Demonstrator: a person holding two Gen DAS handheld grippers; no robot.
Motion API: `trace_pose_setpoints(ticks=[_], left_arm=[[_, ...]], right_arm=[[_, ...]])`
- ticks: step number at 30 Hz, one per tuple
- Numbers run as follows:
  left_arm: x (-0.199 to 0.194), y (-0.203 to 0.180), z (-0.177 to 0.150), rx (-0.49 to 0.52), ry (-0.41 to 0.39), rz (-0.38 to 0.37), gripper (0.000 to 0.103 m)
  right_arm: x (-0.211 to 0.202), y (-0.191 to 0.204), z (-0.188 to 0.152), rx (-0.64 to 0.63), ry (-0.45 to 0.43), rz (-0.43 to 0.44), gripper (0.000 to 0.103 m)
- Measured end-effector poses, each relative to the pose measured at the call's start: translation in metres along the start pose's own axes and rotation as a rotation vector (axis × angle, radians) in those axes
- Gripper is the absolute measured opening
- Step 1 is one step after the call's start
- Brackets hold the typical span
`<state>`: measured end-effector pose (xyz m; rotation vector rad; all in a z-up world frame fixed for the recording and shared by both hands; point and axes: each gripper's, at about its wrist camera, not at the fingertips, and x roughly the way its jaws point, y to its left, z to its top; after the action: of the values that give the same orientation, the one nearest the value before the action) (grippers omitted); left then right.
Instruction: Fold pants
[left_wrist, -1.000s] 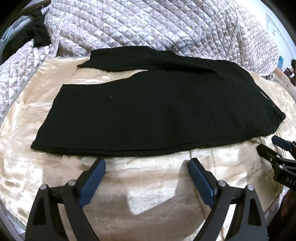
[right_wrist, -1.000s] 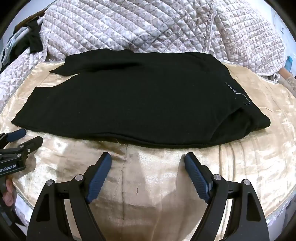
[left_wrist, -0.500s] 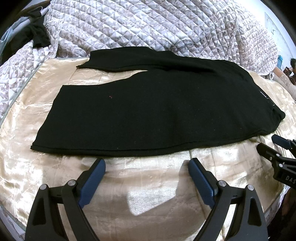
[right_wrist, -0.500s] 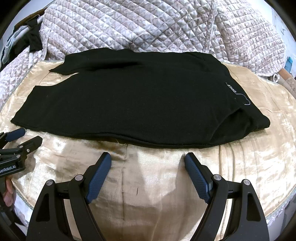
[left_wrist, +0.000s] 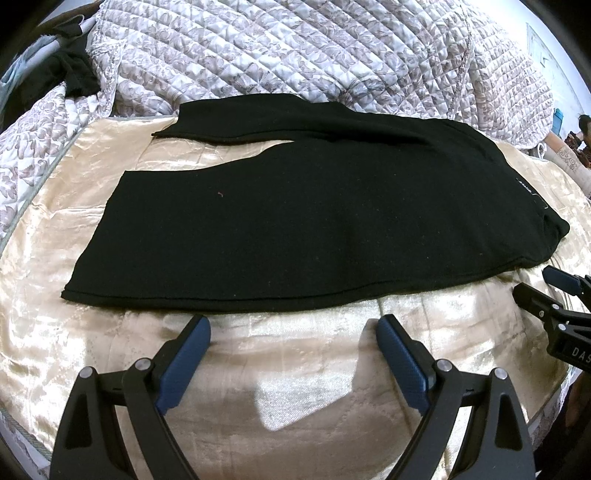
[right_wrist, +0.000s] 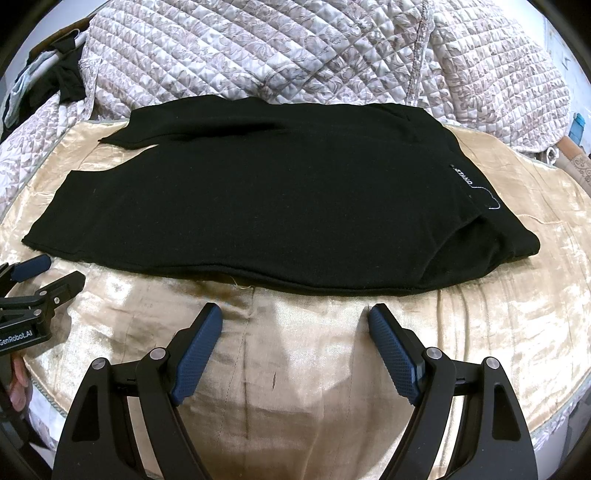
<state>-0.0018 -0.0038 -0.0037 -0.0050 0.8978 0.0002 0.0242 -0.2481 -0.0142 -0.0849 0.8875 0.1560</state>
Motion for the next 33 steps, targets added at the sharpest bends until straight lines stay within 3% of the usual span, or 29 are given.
trace_pose_setpoints(ticks=[33], left_arm=[[-0.0007, -0.002, -0.0005, 0.009, 0.002, 0.007, 0.094]], right_arm=[[0.0007, -0.0003, 0.001, -0.006, -0.006, 0.0, 0.081]])
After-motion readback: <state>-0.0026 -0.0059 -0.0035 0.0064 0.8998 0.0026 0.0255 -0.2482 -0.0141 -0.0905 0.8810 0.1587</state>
